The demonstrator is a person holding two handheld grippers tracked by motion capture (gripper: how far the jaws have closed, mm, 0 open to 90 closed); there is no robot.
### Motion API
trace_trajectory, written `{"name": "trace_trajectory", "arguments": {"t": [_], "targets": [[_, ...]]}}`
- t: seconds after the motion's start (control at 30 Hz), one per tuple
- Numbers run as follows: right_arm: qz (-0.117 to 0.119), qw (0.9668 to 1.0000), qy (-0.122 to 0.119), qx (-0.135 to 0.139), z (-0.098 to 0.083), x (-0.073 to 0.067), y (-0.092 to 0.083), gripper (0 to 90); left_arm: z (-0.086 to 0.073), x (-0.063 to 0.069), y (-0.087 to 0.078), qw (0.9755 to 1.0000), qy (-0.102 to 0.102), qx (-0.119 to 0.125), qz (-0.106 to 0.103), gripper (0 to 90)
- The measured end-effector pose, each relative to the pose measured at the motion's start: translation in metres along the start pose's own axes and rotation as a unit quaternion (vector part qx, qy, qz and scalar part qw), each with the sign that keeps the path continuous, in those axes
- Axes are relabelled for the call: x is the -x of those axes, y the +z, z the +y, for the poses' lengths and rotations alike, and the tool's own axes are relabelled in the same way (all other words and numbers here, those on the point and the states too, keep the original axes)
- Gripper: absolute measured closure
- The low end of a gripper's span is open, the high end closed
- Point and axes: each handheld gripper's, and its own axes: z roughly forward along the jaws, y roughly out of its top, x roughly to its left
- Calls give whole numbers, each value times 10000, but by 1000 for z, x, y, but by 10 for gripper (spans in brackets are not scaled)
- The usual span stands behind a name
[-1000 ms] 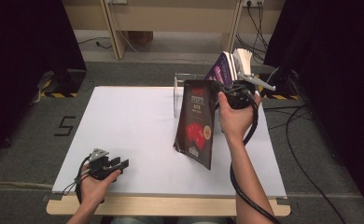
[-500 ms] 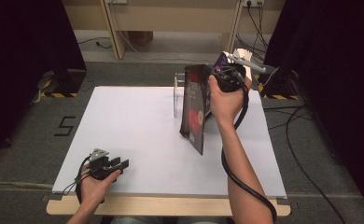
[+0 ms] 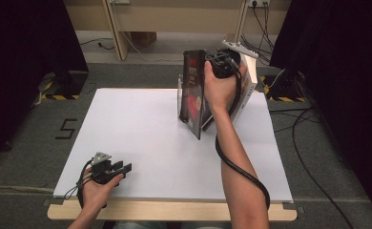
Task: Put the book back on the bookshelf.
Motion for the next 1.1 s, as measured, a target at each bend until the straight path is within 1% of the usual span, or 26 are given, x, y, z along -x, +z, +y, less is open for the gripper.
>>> {"name": "trace_trajectory", "arguments": {"t": [0.03,0.1,0.17,0.2,0.27,0.3,0.37,0.47,0.57,0.7,0.73,0.8,0.87,1.0,1.1], "targets": [[-44,10000,-9,32,2,0,3,882,0,0,0,10000,-10,3,-5,554],[-43,9999,17,109,4,0,8,882,0,0,0,10000,-8,5,2,554],[-99,9998,-31,182,8,0,14,882,0,-1,0,10000,-25,12,-3,555],[-70,9998,-5,208,9,0,17,882,0,-1,0,10000,-32,10,-2,554],[-100,9996,-37,256,13,-2,22,881,0,-2,0,10000,-37,4,-3,554],[-46,9996,27,273,16,-2,25,882,0,-2,0,10000,-39,7,-2,554],[9,9994,67,337,21,-6,31,882,0,-2,0,10000,-46,14,-4,554],[-1,9993,56,374,23,-9,34,881,0,-3,-1,10000,-60,32,3,554],[-37,9992,-1,398,19,-12,38,881,0,-4,-1,10000,-51,29,-5,554],[-134,9994,-18,305,5,-8,45,881,-1,-4,-1,10000,-51,24,-7,553],[-207,9994,-68,276,1,-6,46,880,-1,-4,-1,10000,-39,21,-8,553],[-241,9993,-100,258,-5,-2,47,880,-1,-4,-1,10000,-37,24,-10,553],[-331,9989,-180,277,-9,1,45,880,-1,-5,-1,10000,-35,18,-11,553],[-425,9981,-278,341,-14,9,34,878,-1,-3,0,10000,-46,20,-17,552],[-514,9974,-298,412,-21,16,21,878,-2,-2,0,10000,-22,3,-18,552]]}}
